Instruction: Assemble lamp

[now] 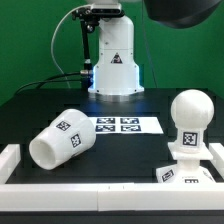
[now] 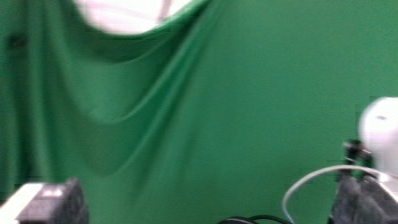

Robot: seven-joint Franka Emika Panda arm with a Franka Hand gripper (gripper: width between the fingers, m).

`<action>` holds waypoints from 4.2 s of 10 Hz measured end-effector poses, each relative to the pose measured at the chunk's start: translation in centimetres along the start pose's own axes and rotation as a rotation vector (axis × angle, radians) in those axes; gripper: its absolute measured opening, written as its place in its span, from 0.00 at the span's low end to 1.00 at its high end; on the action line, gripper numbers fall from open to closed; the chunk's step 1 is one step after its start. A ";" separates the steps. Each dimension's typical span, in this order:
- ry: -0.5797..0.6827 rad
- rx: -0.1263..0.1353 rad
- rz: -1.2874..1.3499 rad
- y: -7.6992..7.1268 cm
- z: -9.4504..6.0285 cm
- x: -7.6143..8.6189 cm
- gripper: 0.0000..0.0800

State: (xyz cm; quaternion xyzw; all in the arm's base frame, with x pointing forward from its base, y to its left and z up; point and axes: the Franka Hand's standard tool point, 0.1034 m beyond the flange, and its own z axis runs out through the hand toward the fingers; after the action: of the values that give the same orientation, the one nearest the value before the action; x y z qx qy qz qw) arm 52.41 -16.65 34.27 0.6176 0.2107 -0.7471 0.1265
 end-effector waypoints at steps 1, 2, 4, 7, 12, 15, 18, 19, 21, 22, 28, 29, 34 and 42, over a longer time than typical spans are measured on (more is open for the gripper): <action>0.089 0.051 0.037 1.0 0.2 -0.6 0.87; 0.175 0.081 0.066 1.2 0.8 -0.7 0.87; 0.325 0.127 0.071 0.7 1.3 -0.1 0.87; 0.535 0.094 0.140 1.2 0.1 -0.9 0.87; 0.874 0.111 0.233 4.0 -2.1 -0.2 0.87; 1.082 0.143 0.340 6.2 -5.6 2.8 0.87; 1.322 0.134 0.406 4.2 -10.0 4.6 0.87; 1.356 0.148 0.410 2.5 -10.2 5.2 0.87; 1.495 0.095 0.434 3.0 -11.1 4.8 0.87; 1.505 0.102 0.432 2.9 -10.5 4.9 0.87; 1.485 0.359 0.409 2.4 -8.8 13.5 0.87; 1.479 0.399 0.381 1.4 -9.5 15.3 0.87; 1.478 0.404 0.378 1.5 -9.5 15.6 0.87; 1.241 0.743 0.413 2.0 -9.3 19.7 0.87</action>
Offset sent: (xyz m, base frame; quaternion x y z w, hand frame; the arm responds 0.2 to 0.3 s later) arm -0.0055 0.0013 -0.0095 0.0651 0.2570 -0.0140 0.9641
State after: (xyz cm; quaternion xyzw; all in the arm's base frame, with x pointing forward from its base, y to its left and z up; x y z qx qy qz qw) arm 57.31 -12.62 13.30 0.9543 -0.1428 -0.2450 -0.0948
